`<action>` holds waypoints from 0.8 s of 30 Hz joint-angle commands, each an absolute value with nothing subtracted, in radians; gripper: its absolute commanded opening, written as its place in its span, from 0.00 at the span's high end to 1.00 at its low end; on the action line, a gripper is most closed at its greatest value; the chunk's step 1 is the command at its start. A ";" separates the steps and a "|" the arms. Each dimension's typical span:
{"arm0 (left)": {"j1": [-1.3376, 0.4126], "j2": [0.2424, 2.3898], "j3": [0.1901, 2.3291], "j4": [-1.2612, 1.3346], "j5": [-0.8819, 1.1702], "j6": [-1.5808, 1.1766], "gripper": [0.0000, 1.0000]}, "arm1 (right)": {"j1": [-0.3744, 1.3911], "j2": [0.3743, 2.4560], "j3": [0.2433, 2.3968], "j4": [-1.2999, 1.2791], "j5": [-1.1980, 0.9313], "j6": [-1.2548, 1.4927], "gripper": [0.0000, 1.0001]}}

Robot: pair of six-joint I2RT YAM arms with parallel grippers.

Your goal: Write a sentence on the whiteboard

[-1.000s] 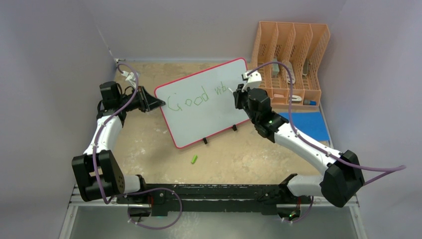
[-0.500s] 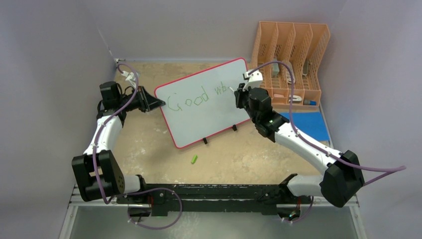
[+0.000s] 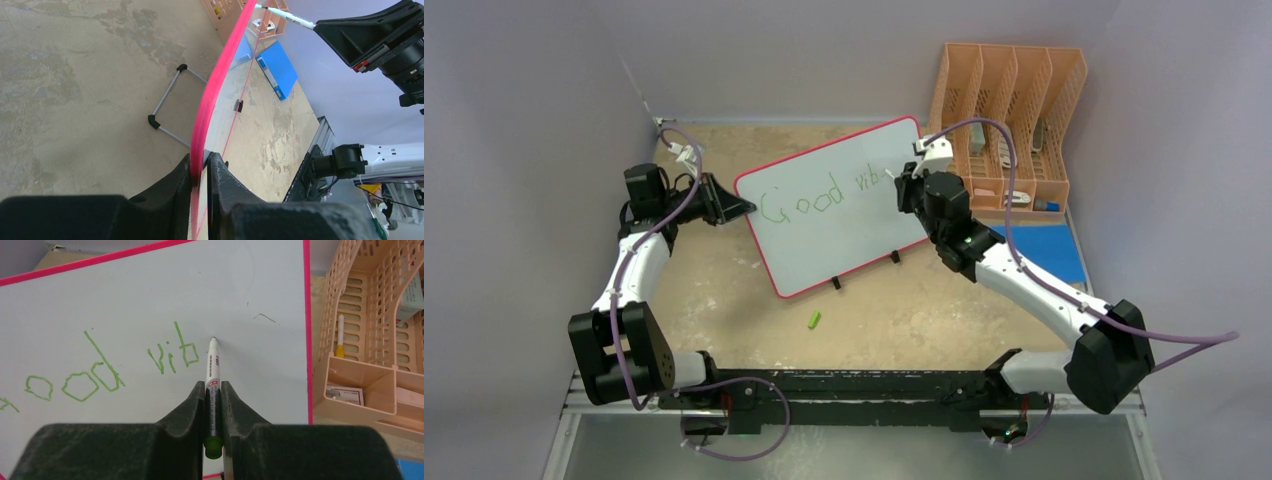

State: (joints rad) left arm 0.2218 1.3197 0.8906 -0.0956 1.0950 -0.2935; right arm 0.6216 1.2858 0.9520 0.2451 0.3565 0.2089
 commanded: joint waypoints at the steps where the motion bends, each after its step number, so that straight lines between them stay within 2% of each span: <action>1: 0.207 1.313 0.905 -0.121 1.044 -0.261 1.00 | 0.619 1.288 1.008 0.293 0.346 0.199 1.00; 10: 0.207 1.315 0.905 -0.120 1.045 -0.261 1.00 | 0.619 1.298 1.009 0.286 0.298 0.194 1.00; 24: 0.207 1.315 0.905 -0.120 1.042 -0.262 1.00 | 0.618 1.260 0.983 0.279 0.353 0.211 1.00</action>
State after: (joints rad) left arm 0.2218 1.3197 0.8906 -0.0956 1.0927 -0.2935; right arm 0.6216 1.2938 0.9649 0.2451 0.3237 0.2062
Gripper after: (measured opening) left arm 0.125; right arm 0.150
